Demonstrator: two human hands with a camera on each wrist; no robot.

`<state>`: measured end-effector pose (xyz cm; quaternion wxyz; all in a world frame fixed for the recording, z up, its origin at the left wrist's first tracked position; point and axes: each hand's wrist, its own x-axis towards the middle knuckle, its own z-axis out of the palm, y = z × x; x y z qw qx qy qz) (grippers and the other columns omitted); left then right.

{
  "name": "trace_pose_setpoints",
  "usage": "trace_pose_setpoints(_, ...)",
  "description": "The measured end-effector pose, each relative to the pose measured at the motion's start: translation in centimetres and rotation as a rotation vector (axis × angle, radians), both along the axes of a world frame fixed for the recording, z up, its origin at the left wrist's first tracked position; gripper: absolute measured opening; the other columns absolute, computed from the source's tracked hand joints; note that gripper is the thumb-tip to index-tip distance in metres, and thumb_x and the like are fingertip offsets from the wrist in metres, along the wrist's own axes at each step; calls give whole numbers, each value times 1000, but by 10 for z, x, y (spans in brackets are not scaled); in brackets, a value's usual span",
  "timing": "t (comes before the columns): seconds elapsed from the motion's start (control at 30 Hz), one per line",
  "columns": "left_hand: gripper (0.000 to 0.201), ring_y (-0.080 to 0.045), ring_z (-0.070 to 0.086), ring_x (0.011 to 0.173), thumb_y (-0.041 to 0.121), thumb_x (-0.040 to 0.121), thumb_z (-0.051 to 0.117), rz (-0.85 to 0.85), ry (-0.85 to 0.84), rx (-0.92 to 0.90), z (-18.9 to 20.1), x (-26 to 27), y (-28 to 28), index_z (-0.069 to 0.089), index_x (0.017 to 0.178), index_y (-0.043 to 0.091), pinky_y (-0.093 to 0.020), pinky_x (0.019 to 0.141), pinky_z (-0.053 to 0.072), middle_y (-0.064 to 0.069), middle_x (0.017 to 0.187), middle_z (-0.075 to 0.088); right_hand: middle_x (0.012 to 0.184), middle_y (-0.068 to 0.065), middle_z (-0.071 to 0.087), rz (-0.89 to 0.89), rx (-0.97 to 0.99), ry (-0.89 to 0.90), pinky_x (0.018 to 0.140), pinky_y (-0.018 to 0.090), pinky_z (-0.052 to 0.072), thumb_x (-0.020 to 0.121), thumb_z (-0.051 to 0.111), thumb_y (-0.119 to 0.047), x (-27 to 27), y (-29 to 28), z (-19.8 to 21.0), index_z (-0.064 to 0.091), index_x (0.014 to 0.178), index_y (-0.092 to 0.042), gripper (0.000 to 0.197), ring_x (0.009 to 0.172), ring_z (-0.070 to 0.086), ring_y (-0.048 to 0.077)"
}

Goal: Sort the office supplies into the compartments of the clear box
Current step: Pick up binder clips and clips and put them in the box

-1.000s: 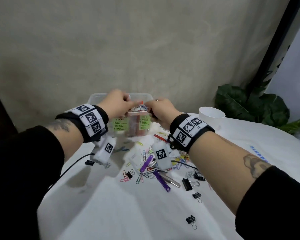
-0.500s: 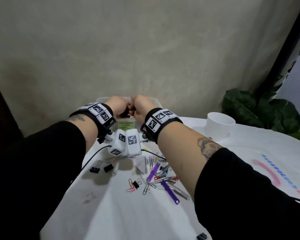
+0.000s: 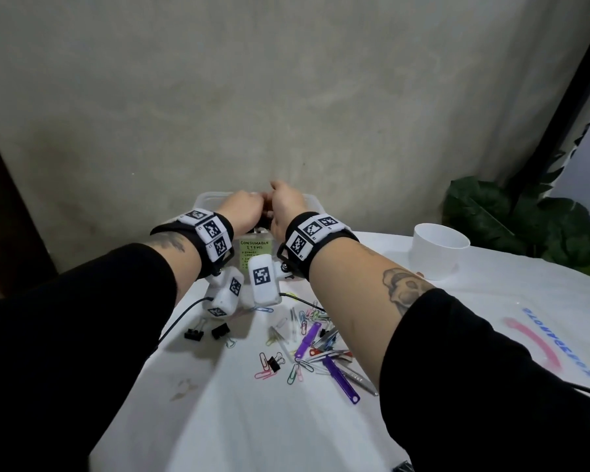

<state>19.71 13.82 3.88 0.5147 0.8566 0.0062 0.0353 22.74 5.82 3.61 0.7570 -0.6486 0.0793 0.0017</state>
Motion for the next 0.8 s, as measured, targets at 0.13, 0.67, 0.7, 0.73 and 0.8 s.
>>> trace_pose_setpoints(0.13, 30, -35, 62, 99, 10, 102, 36, -36, -89, 320, -1, -5, 0, 59, 116, -3, -38, 80, 48, -21, 113, 65, 87, 6, 52, 124, -343, -86, 102, 53, 46, 96, 37, -26, -8, -4, -2, 44, 71, -24, 27, 91, 52, 25)
trace_pose_setpoints(0.67, 11, -13, 60, 77, 35, 84, 66, -307, -437, 564, 1, -54, -45, 69, 87, 24, -25, 68, 43, 7, 84, 63, 90, 8, 68, 290, -816, -183, 65, 36, 51, 91, 64, -16, -113, -143, 8, 64, 101, 1, 19, 71, 67, 20)
trace_pose_setpoints(0.7, 12, -13, 62, 81, 33, 84, 67, -400, -438, 581, -1, -65, -57, 70, 88, 22, -25, 70, 46, 8, 85, 64, 88, 7, 68, 306, -854, -155, 65, 37, 50, 89, 66, -16, -125, -159, 2, 65, 100, 0, 19, 70, 67, 19)
trace_pose_setpoints(0.73, 14, -11, 63, 81, 35, 82, 70, -508, -407, 622, -4, -74, -67, 70, 89, 22, -25, 70, 48, 10, 84, 65, 86, 5, 68, 331, -908, -127, 65, 38, 50, 87, 69, -16, -135, -175, -5, 67, 97, -3, 16, 69, 66, 18)
trace_pose_setpoints(0.8, 23, -3, 59, 72, 45, 75, 77, -741, -292, 745, -11, -94, -88, 70, 88, 26, -21, 63, 47, 15, 77, 63, 80, 2, 69, 387, -1034, -43, 66, 37, 52, 82, 74, -14, -156, -204, -17, 70, 91, -11, 10, 67, 64, 15)
